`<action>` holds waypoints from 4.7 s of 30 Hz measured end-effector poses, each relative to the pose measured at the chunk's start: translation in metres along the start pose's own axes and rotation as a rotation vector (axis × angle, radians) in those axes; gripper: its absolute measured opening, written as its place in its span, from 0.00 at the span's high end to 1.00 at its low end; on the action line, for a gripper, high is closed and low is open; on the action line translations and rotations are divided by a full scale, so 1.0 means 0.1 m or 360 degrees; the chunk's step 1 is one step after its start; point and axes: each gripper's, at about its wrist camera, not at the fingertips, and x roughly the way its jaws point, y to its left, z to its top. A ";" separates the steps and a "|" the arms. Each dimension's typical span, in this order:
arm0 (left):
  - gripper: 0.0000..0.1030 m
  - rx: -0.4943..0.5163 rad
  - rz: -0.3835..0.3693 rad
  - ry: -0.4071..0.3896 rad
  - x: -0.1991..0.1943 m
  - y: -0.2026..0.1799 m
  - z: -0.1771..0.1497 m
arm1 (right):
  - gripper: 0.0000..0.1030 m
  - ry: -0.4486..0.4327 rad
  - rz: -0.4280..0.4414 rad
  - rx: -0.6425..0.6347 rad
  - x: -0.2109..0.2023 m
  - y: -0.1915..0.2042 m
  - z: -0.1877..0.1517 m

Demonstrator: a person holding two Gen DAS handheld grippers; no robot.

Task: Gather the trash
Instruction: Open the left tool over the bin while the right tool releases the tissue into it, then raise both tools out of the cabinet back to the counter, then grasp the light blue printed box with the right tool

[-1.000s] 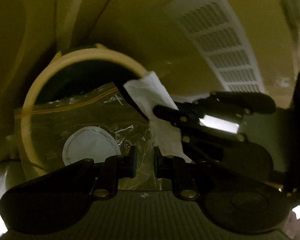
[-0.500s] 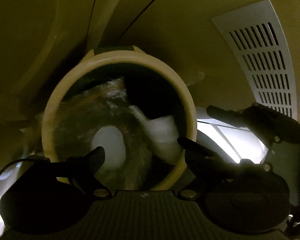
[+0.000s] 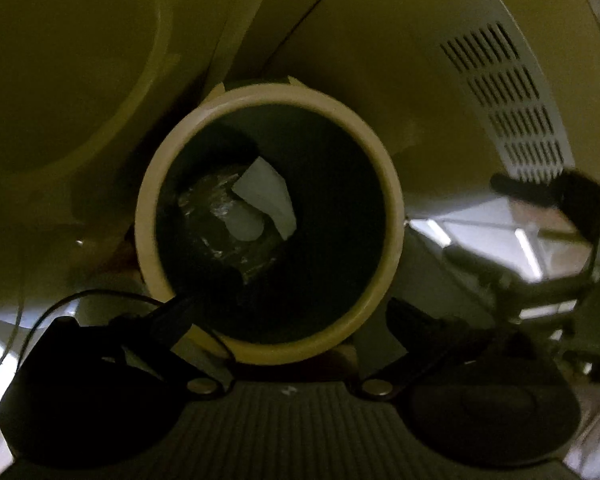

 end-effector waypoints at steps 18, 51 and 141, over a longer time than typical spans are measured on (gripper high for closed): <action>0.00 0.0213 0.0092 -0.0235 -0.07 -0.26 -0.27 | 0.23 -0.0049 0.0040 -0.0066 0.11 0.13 -0.13; 0.00 0.0612 0.0564 -0.1148 -0.80 -1.08 -1.70 | 0.18 -0.0853 -0.0009 0.0030 -0.86 0.42 -0.82; 0.00 0.0279 0.0425 -0.1794 -2.75 -1.95 0.68 | 0.51 -0.1087 -0.0254 0.0478 -1.37 -1.81 0.96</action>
